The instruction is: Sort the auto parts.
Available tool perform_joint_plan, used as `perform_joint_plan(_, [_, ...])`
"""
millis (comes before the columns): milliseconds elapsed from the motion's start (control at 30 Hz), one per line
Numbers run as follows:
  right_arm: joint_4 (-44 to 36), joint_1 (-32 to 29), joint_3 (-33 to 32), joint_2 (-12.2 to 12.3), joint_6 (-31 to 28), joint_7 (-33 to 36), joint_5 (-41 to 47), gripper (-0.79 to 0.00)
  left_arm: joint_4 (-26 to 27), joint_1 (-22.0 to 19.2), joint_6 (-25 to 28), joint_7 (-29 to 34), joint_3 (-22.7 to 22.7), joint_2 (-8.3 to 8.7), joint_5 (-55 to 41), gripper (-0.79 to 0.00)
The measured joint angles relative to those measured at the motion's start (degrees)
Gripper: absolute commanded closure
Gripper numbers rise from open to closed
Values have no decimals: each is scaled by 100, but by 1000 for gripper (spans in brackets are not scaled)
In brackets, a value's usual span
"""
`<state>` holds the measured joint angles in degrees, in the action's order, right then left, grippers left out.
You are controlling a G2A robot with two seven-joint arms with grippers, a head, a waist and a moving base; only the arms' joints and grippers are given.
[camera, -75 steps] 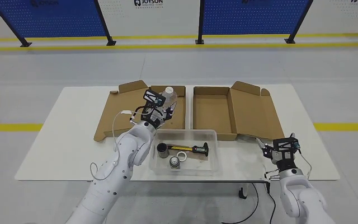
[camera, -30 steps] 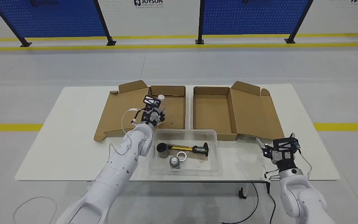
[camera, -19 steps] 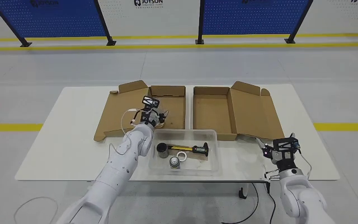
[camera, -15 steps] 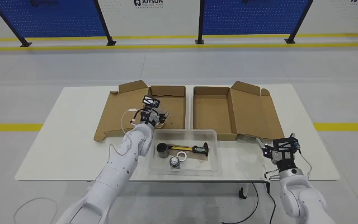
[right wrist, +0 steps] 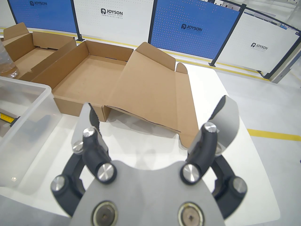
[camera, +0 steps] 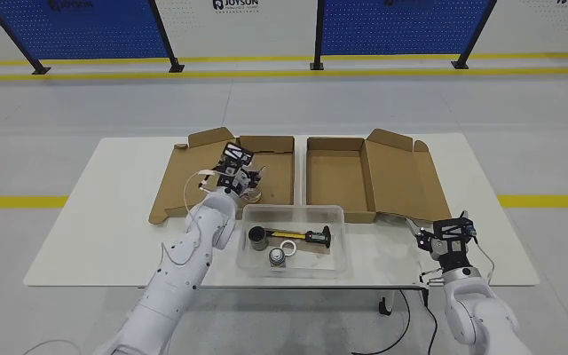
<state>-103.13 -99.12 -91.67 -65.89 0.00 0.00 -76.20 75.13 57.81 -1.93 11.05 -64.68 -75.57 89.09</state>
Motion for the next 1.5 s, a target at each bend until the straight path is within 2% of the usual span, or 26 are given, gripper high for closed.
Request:
perform_joint_plan(233, [0,0,0,0,0,0,0,-785,1699,738,1080,571,-441,155,-243,-785])
perform_joint_plan(333, [0,0,0,0,0,0,0,-785,2241,1003,1657,950,-510,209,-368,-785])
perform_joint_plan(467, [0,0,0,0,0,0,0,-785,2725,1245,2653,1644,-551,275,-839,-785])
perform_joint_plan(633, [0,0,0,0,0,0,0,-785,2993,1372,3910,2691,-558,371,-1322,-785])
perform_joint_plan(733, [0,0,0,0,0,0,0,-785,2971,1385,4225,3217,-595,406,-1828,-785])
perform_joint_plan(800, [0,0,0,0,0,0,0,-785,2956,1373,4377,3595,-572,427,-2089,-785])
perform_joint_plan(900, [0,0,0,0,0,0,0,-785,2956,1346,4339,4262,-550,457,-2638,-785])
perform_joint_plan(967, [0,0,0,0,0,0,0,-785,2975,1311,4351,4458,-556,472,-2872,-785])
perform_joint_plan(1367, [0,0,0,0,0,0,0,-785,2974,1307,4342,4460,-568,474,-2906,-785])
perform_joint_plan(1500, [0,0,0,0,0,0,0,-785,3062,1426,3819,4160,-653,479,-2872,-785])
